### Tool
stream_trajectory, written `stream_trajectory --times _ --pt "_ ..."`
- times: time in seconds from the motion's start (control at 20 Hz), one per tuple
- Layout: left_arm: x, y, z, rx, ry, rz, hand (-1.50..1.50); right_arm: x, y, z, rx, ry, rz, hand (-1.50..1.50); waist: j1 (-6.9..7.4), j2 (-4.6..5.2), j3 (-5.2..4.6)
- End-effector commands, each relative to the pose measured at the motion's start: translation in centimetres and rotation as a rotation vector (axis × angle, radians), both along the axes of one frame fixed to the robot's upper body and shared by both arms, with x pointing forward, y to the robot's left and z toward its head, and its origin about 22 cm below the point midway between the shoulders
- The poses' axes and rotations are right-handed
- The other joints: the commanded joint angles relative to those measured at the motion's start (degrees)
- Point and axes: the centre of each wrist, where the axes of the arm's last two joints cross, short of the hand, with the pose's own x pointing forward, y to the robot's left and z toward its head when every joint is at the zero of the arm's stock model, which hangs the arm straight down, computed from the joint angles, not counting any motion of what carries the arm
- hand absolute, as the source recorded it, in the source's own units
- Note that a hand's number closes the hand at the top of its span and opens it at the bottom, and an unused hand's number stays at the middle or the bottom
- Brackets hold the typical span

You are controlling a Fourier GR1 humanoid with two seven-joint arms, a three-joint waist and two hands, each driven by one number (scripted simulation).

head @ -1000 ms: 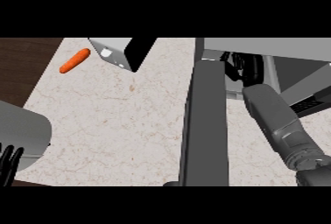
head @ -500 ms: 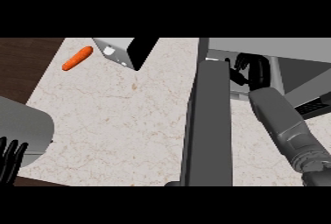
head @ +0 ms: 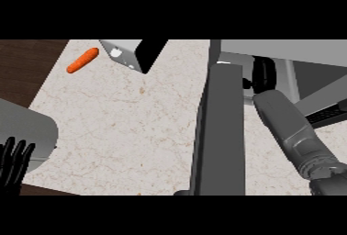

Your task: Pick up the milk, place it into the microwave and close the microwave

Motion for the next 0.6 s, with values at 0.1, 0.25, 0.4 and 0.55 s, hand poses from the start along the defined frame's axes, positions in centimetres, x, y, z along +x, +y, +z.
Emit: stream_trajectory --times 0.1,0.25,0.4,0.55 --pt "0.4 0.2 -0.3 0.009 0.011 -0.010 -1.50 0.3 1.3 0.3 -0.016 -0.018 0.024 -1.50 0.09 -0.23 -0.03" --pt "1.0 0.4 -0.4 0.004 -0.004 -0.004 -1.50 0.2 2.4 0.1 -0.041 0.009 0.043 -1.50 0.17 -0.25 -0.11" --pt "0.4 0.9 0.3 0.020 0.001 -0.002 -1.50 -0.4 1.9 -0.9 -0.017 0.020 0.050 -1.50 -0.28 -0.69 0.02" --pt "0.8 0.5 -0.4 0.001 -0.003 -0.006 -1.50 -0.1 1.6 -0.3 -0.018 0.014 0.065 -1.50 -0.56 -0.55 -0.04"
